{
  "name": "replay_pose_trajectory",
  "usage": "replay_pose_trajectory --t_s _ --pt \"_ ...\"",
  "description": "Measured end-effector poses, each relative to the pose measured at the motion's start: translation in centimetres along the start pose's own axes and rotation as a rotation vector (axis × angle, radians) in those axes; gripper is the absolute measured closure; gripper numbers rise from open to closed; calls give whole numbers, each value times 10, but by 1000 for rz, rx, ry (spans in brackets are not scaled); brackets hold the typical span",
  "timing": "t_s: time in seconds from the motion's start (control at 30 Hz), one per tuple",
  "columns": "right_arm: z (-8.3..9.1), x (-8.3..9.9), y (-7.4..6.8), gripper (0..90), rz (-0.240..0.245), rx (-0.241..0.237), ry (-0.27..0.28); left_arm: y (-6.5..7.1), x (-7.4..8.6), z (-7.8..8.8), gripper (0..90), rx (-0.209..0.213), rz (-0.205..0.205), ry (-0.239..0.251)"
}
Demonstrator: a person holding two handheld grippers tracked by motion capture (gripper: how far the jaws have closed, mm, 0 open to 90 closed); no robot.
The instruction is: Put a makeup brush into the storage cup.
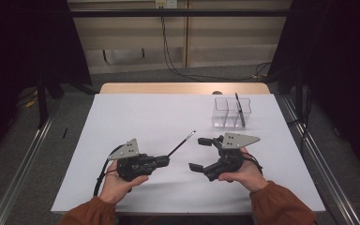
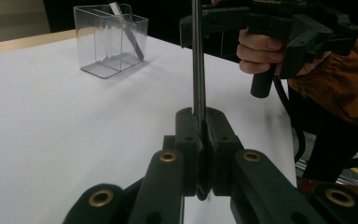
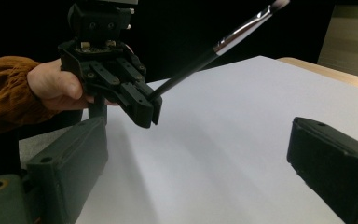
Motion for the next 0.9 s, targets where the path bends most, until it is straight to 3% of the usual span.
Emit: replay_pose_trajectory --t_s 0.23,0.6,0.9 --pt "-7 -4 0 189 -31 -22 11 2 2 -3 853 0 -10 -3" --pt "-12 -5 0 406 -31 -44 16 5 8 -6 853 16 -11 -23" --pt "-12 -5 2 591 -82 -82 24 8 13 -10 853 39 -21 -52"
Point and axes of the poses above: each handheld gripper's, and its own axes: z roughly backward along the jaws, x roughly out of its underside, y roughly to its right, the point moved 8 cm from there along -z, roughly forward along the jaws, and after that the axes turned 11 degrees about -z, right-handed, at the moved point
